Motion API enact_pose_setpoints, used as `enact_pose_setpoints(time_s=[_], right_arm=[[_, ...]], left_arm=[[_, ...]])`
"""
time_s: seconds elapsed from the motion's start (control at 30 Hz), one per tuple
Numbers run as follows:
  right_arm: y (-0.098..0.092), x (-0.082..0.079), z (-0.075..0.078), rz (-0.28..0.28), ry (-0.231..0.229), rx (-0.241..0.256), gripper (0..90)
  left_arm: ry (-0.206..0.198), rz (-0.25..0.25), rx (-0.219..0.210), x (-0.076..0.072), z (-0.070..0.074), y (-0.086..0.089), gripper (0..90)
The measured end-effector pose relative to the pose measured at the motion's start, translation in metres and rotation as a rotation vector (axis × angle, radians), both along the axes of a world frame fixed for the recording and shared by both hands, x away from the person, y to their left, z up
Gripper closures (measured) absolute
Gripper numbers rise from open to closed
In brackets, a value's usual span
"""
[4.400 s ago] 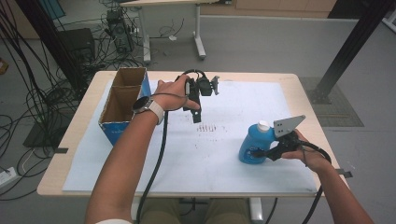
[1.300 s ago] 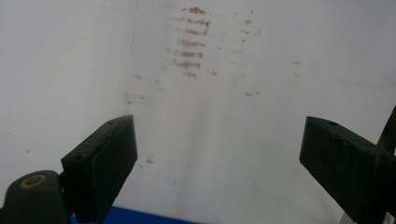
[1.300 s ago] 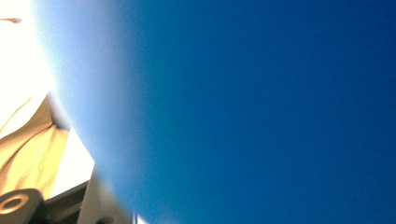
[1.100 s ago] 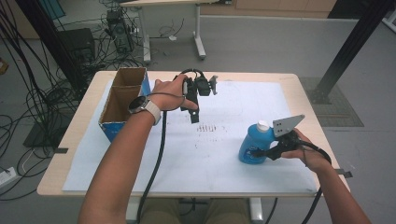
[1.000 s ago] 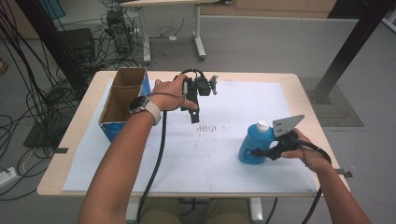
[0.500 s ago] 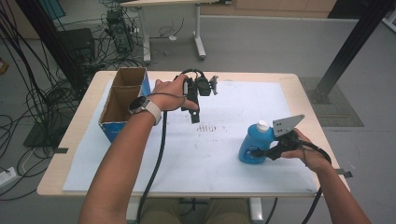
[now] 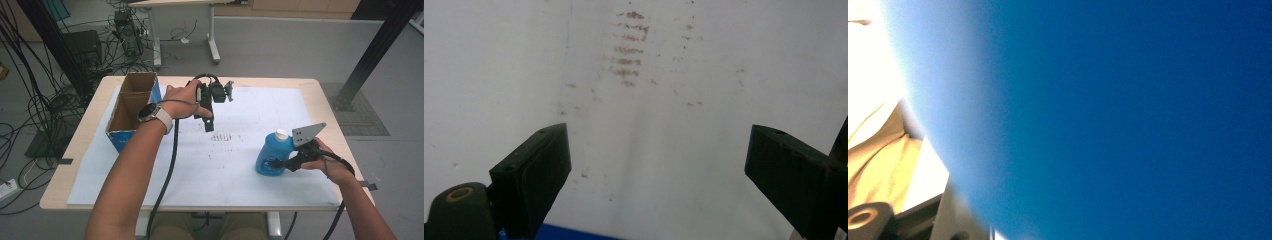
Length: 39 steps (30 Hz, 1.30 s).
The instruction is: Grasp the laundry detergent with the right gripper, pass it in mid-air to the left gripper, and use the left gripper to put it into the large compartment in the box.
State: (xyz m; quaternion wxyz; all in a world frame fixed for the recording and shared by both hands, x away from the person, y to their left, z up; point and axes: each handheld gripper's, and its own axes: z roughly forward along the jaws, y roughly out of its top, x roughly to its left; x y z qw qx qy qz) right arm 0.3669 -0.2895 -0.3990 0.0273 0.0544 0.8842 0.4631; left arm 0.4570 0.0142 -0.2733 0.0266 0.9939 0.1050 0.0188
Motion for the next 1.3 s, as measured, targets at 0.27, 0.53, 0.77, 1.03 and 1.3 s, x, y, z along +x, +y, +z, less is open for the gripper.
enact_pose_setpoints(time_s=[0.27, 0.53, 0.77, 1.03, 1.3], right_arm=[[0.0001, 0.0000, 0.0000, -0.001, 0.000, -0.001, 43.5], [-0.0001, 0.0000, -0.0003, 0.000, -0.003, 0.002, 43.5], [-0.0001, -0.0004, -0.0004, -0.003, -0.003, 0.002, 43.5], [-0.0004, -0.0003, -0.0006, -0.004, -0.001, 0.004, 43.5], [-0.0006, -0.0003, -0.0008, -0.004, -0.002, 0.006, 43.5]], left_arm=[[-0.002, 0.002, -0.004, -0.0003, -0.0003, 0.0003, 11.5], [-0.001, 0.004, -0.001, -0.0007, 0.0004, 0.0007, 11.5], [-0.003, 0.003, 0.002, -0.0008, 0.0006, 0.0013, 11.5], [-0.004, 0.006, 0.002, -0.0007, 0.0015, 0.0038, 11.5], [-0.004, 0.006, -0.002, -0.0008, 0.0013, 0.0035, 11.5]])
